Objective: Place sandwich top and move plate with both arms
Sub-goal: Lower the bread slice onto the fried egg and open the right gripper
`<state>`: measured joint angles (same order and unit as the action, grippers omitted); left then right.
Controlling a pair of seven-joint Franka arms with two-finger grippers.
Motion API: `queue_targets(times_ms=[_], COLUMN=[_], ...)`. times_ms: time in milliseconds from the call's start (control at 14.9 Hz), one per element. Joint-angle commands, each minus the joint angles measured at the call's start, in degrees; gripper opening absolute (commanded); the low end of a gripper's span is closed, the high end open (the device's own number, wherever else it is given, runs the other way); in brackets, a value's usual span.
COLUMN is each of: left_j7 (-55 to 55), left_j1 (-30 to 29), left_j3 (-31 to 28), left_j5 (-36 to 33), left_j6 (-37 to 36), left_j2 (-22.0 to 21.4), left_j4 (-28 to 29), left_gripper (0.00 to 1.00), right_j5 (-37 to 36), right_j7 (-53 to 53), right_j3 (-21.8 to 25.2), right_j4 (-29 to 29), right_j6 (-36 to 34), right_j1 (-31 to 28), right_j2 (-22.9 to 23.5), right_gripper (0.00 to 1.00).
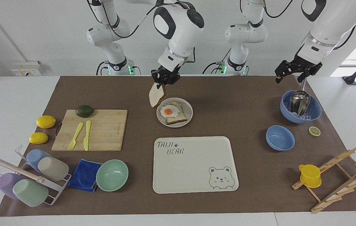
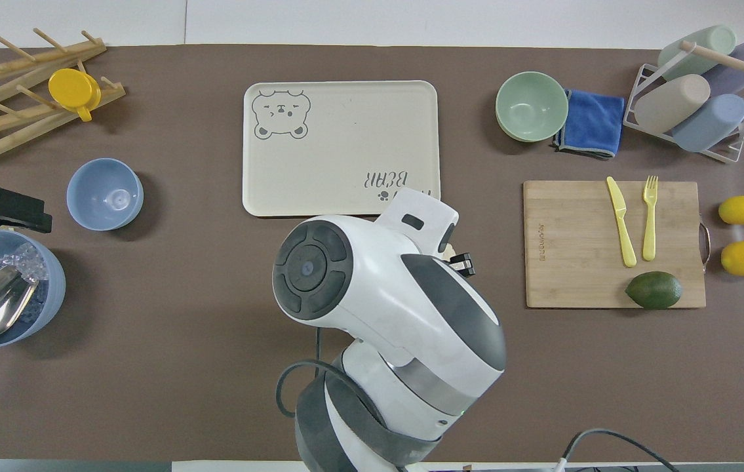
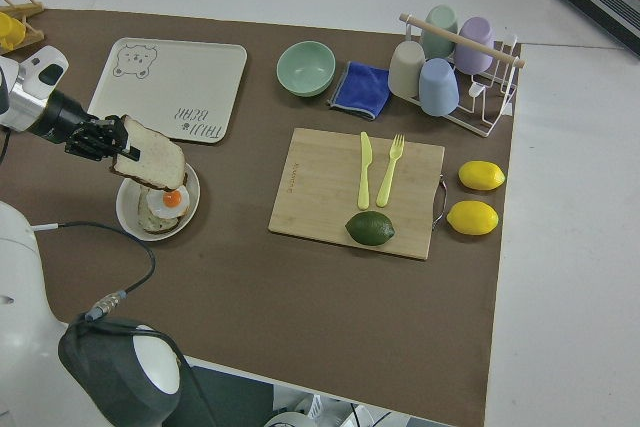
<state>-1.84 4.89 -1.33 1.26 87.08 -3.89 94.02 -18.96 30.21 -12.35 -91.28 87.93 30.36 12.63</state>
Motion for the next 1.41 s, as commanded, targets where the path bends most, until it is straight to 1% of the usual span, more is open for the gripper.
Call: queue_targets(times_ms=[0,134,403,604,940,1208,1275,1342], left_j7=[-0.3,-0.3,-0.3,-0.3,-0.4,-0.4,-0.4,-0.4], left_j1=[-0.5,-0.5,-0.5,-0.5,-0.5,-0.5,-0.5,-0.5], left_j3=[0.3,0.3,0.3,0.3,0.3,0.3,0.3,0.3], left_j5=[0.2,0.2,0.2,0.2,0.2,0.2,0.2,0.2], left_j6=[-1.0,-1.0,-1.0,-1.0,-1.0,-1.0,-1.0,-1.0], left_j2=[-0.3,-0.3,-0.3,-0.3,-0.3,-0.3,-0.3,-0.3], left_j4=[-0.4,-0.4,-0.4,-0.4,-0.4,-0.4,-0.4,-0.4], left_gripper=[1.00,1.00,1.00,1.00,1.00,1.00,1.00,1.00], right_j5=[-3.8,-7.4,-7.0,-5.8,-5.7,-5.7,-5.5,-4.6], right_j7=[1.2,3.4,6.9,11.1,11.2,13.1,13.4,13.4], right_j3=[-0.1,-0.2,-0.4,-0.5,-0.5,-0.6,-0.6,-0.6], right_j4=[-3.6,-4.1,-4.4,-4.4,-5.1,-10.1,-10.5,-10.5], right_j6=[3.4,2.3,2.9,4.9,6.5,11.5,11.7,11.8], right_j1=[0.6,2.7,2.9,5.4,5.6,5.5,5.5,5.4], right_j2=[2.9,5.7,6.4,7.8,7.9,6.7,6.7,6.7], right_gripper=[0.00,0.00,0.00,0.00,0.00,0.00,0.02,0.15])
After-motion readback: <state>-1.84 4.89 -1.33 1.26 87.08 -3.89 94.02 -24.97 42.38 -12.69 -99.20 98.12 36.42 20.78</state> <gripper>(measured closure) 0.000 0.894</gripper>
